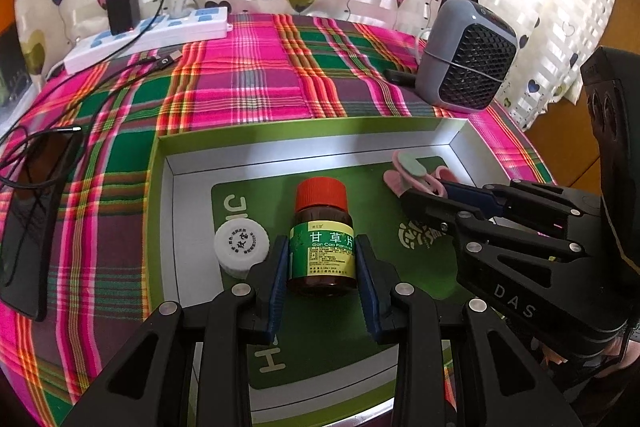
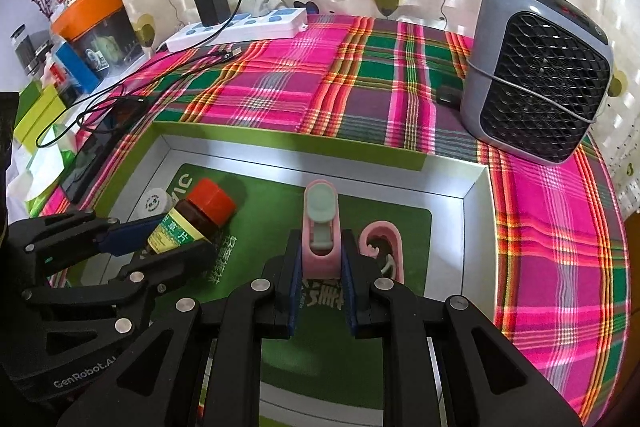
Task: Organize rigid objects
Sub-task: 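Carry the brown bottle and pink-and-white clip with both tools into the green box, then set both items down on the green card and open both tools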
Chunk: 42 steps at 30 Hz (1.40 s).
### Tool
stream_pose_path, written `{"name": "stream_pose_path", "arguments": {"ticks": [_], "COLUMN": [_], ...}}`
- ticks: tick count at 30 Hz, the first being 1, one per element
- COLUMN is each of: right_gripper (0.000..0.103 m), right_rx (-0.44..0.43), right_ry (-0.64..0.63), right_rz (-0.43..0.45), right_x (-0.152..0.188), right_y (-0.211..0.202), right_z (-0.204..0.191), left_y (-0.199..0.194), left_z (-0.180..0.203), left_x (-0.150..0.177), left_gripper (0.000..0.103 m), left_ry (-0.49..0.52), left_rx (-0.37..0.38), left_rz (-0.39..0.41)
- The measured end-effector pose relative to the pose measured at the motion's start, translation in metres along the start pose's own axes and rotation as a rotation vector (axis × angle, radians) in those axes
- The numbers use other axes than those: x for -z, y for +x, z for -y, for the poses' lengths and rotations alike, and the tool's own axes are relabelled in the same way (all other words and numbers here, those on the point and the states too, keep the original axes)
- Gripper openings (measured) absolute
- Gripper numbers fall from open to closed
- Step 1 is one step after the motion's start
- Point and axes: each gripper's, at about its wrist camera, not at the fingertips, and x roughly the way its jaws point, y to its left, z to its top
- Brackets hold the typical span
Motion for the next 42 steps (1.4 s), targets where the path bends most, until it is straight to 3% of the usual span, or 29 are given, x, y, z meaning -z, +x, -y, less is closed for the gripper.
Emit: {"name": "stream_pose_path", "arguments": {"ticks": [17, 22, 30, 33, 42], "right_gripper": [0.019, 0.033, 0.036, 0.041, 0.041], "right_rx": [0.006, -0.001, -0.001, -0.007, -0.002], "right_ry": [0.006, 0.01, 0.028, 0.034, 0.051], "right_rz": [-0.004, -0.002, 0.008, 0.017, 0.051], "right_x": [-0.001, -0.001, 0.002, 0.004, 0.012], "right_y": [0.002, 0.001, -0.002, -0.006, -0.024], "right_z": [-0.001, -0.001, 0.0, -0.001, -0.005], "left_y": [-0.001, -0.001, -0.009, -0.014, -0.031], "left_z": [0.001, 0.002, 0.002, 0.002, 0.003], "left_x": [0.0, 0.0, 0.002, 0.004, 0.016], "left_gripper": [0.034, 0.034, 0.035, 0.037, 0.038], "left_ry": [0.011, 0.014, 0.004, 0.003, -0.003], "left_rx": [-0.018, -0.023, -0.022, -0.024, -0.032], "left_rz": [-0.003, -0.002, 0.014, 0.02, 0.038]}}
